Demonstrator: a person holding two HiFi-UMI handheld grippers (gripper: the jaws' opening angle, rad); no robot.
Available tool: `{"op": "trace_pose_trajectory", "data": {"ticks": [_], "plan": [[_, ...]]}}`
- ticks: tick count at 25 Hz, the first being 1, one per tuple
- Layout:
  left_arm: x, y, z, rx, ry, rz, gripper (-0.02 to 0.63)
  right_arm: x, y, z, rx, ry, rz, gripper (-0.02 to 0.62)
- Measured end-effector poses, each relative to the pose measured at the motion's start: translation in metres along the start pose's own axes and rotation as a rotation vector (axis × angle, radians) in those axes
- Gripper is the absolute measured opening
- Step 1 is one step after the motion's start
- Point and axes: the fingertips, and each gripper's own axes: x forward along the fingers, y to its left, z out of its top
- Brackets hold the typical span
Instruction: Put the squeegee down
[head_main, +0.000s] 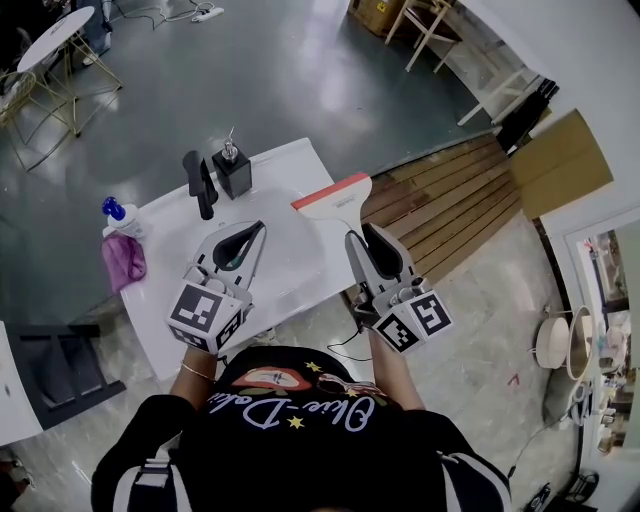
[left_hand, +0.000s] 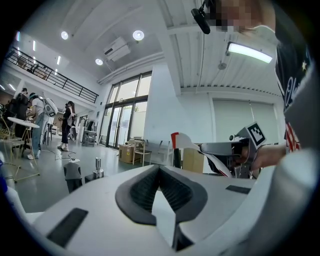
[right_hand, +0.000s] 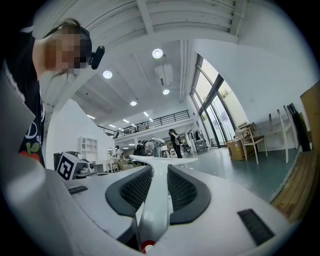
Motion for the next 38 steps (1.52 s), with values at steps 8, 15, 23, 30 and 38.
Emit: {"op": "trace_pose_trajectory", "data": {"ticks": [8, 15, 23, 30, 38], "plan": [[-0.007, 0.011, -0.001, 0.0, 0.0, -0.011, -0.006, 0.01, 0.004, -0.007, 0.003, 0.011, -0.018, 0.118], [-0.01, 0.015, -0.005, -0.013, -0.008, -0.026, -0.006, 0.017, 0.011, -0.011, -0.007, 0.027, -0.017, 0.118], [-0.005, 0.016, -0.01, -0.026, 0.002, -0.038, -0.006, 0.017, 0.007, -0.018, 0.005, 0.038, -0.036, 0.118], [-0.003, 0.024, -0.011, -0.043, 0.009, -0.011, -0.006, 0.032, -0.003, -0.018, 0.005, 0.051, -0.023, 0.118], [0.006, 0.033, -0.016, -0.06, 0.032, 0.024, -0.006, 0.052, -0.019, -0.025, 0.017, 0.086, 0.004, 0.118]]}}
